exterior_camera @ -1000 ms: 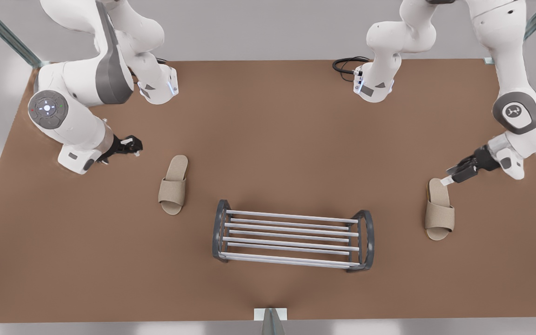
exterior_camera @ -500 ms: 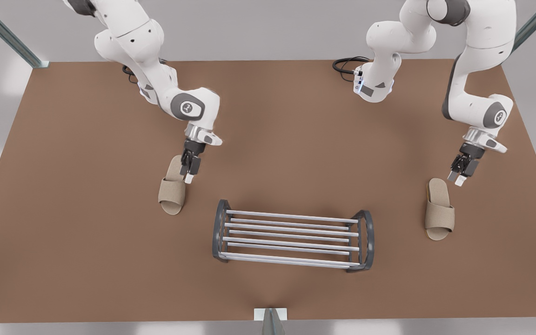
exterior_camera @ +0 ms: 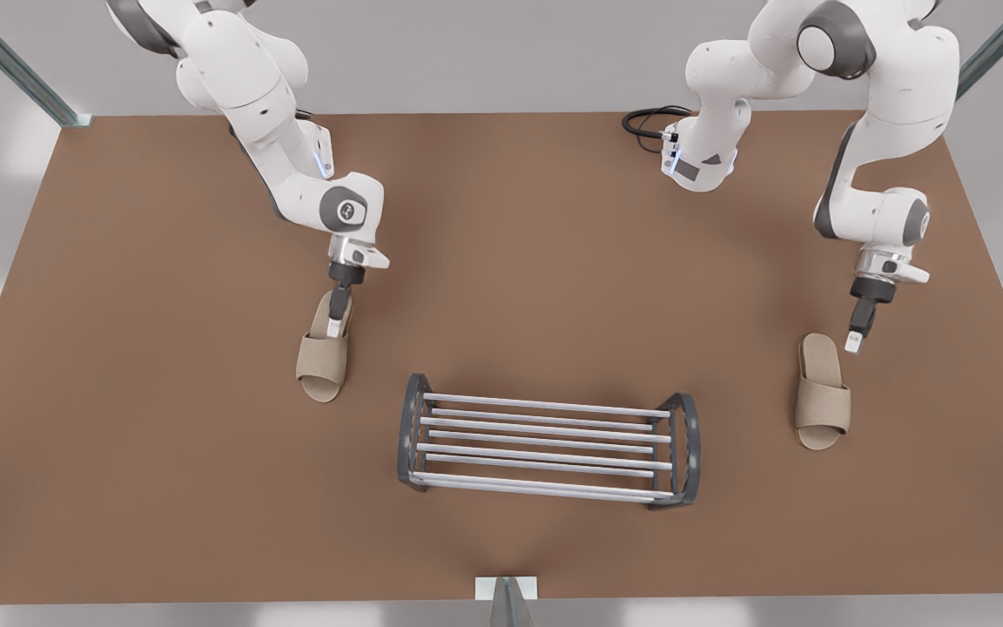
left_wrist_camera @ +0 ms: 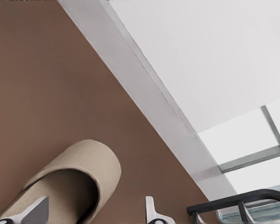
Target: Place the right shoe on the shoe rack with the right arm, and place the left shoe on the shoe rack with the left arm
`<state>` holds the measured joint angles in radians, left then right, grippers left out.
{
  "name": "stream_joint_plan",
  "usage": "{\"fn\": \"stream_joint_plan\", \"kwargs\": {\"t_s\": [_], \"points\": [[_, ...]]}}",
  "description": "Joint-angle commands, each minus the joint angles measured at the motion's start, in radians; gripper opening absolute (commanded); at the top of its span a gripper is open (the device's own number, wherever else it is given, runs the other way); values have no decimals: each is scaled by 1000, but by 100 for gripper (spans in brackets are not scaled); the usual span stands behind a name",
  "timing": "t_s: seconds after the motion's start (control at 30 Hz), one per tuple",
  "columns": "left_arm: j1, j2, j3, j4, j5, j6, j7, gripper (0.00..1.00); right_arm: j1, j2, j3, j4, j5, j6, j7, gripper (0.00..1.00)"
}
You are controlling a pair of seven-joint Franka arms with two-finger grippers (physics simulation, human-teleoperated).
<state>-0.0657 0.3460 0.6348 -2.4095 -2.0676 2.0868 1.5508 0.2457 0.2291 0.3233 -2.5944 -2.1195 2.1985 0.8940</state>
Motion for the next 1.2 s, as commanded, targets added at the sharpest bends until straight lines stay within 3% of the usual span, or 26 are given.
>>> {"fn": "stream_joint_plan", "kwargs": {"t_s": [0.0, 0.23, 0.3, 0.63, 0.7, 0.73, 0.8, 0.83, 0.9, 1.07, 1.17], "points": [[1, 16, -3, 3, -28, -60, 325, 100, -28, 7, 0, -3, -73, -2, 569, 100], [3, 73, -30, 23, -72, -128, 218, 100, -60, 16, -1, 10, -89, -3, 474, 100], [3, 87, -41, 24, -97, -131, 218, 100, -63, 22, -1, 17, -100, -3, 476, 90], [6, 153, -57, 38, -132, -186, 218, 100, -120, 78, -7, 62, -183, -5, 451, 83], [6, 168, -57, 41, -134, -186, 218, 100, -120, 90, -9, 66, -183, -8, 453, 74], [6, 169, -60, 41, -135, -186, 218, 100, -120, 92, -9, 66, -183, -8, 456, 56], [7, 177, -61, 55, -141, -188, 218, 100, -120, 92, -9, 66, -186, -8, 456, 48], [7, 180, -61, 61, -141, -186, 218, 100, -120, 92, -9, 66, -186, -8, 454, 36], [7, 186, -69, 72, -147, -186, 218, 100, -120, 93, -9, 66, -186, -8, 450, 25], [7, 208, -84, 98, -157, -186, 218, 100, -120, 67, -9, 80, -188, 3, 408, 21], [11, 225, -86, 112, -157, -186, 216, 100, -154, -16, -10, 91, -188, 151, 349, 21]]}}
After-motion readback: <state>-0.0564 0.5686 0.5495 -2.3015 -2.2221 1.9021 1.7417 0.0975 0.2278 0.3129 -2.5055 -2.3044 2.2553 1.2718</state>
